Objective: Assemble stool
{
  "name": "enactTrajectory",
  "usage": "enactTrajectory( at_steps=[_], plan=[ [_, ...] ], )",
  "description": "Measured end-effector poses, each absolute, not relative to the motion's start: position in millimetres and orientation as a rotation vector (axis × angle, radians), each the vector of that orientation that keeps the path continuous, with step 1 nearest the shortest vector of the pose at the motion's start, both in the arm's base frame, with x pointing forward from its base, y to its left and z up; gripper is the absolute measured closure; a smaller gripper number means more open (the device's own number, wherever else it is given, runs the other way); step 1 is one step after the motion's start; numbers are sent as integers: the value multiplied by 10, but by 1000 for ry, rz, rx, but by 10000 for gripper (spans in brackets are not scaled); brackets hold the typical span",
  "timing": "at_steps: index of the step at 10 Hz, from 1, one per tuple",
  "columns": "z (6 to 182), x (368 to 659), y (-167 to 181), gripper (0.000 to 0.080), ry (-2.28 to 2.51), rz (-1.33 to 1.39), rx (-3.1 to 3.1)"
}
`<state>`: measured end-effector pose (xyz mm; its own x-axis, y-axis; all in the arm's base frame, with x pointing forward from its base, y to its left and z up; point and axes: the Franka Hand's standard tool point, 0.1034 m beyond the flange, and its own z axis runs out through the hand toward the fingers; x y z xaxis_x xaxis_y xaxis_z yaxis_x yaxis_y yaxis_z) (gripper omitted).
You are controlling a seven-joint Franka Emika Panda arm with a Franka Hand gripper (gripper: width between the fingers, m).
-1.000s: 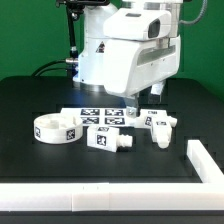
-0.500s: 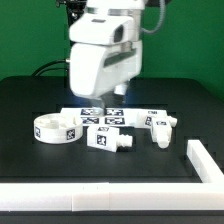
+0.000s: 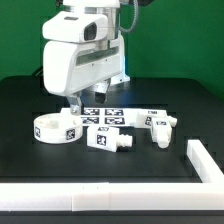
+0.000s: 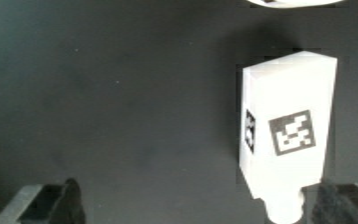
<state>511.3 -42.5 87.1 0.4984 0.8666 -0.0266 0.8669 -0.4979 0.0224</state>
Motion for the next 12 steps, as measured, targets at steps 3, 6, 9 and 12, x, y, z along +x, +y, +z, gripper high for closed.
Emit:
enactTrajectory(
  at_steps=[3, 6, 9, 12],
  plan=[
    [699, 4633, -954, 150, 1423, -31, 2769],
    [672, 4571, -990, 150, 1419, -43, 2777],
    [530, 4287, -974, 150, 1242, -59, 2886],
    [292, 4011, -983, 150, 1215, -82, 2911]
  ],
)
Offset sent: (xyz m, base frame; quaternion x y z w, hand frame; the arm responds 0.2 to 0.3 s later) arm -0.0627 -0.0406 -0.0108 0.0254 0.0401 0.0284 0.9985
